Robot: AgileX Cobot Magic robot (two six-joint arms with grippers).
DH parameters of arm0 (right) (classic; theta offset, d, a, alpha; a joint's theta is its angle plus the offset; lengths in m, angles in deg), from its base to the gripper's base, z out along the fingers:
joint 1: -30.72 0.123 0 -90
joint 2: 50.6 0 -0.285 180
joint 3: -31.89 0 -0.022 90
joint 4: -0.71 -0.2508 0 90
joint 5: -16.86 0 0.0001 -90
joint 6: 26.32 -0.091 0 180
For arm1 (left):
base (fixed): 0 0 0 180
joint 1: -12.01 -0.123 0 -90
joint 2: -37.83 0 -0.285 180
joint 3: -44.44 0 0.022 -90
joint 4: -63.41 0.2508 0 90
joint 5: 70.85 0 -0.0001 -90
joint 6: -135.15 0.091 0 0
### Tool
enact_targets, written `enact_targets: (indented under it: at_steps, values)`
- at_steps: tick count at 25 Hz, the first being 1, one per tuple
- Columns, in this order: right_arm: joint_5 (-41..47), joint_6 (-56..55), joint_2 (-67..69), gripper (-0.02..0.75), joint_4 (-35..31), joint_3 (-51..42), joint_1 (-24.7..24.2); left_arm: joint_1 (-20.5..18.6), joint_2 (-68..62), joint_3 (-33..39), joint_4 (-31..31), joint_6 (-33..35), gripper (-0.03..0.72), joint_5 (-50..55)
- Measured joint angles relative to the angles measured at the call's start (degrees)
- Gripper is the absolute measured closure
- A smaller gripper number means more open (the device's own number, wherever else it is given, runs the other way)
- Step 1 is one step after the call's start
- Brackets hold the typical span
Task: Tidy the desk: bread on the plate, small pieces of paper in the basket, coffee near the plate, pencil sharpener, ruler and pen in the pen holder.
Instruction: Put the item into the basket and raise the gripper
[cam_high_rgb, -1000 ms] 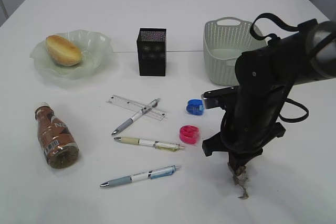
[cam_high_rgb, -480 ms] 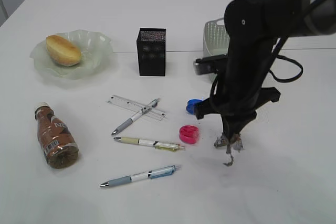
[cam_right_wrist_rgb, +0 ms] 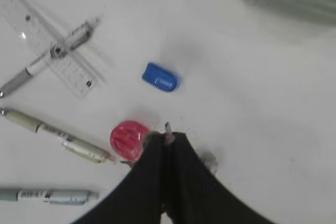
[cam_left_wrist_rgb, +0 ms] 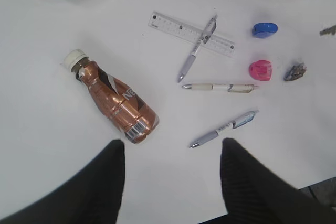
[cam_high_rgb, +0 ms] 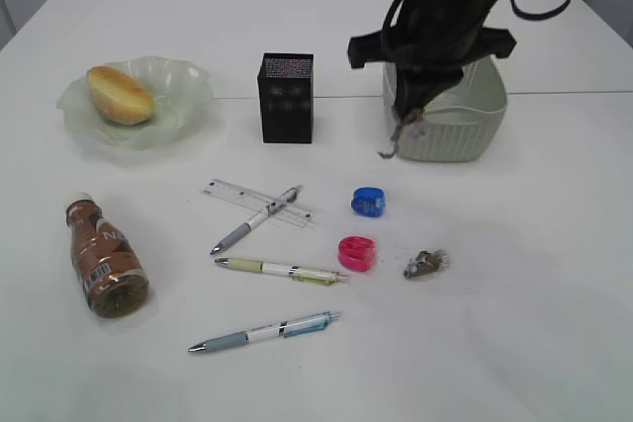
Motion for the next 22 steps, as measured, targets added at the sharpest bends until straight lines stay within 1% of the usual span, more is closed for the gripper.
enact_targets:
  at_steps: [12,19,22]
  values:
    - [0.03,-1.68,11.42,0.738,0.0,24.02,-8.54,0.0,0.0,0.0,0.0,0.0,0.264,0.0]
    - [-1.17,-2.1,20.4,0.738,0.84,33.7,-10.53,0.0,0.0,0.0,0.0,0.0,0.264,0.0]
    - [-2.93,-2.7,23.35,0.738,2.38,36.51,-10.82,0.0,0.0,0.0,0.0,0.0,0.264,0.0]
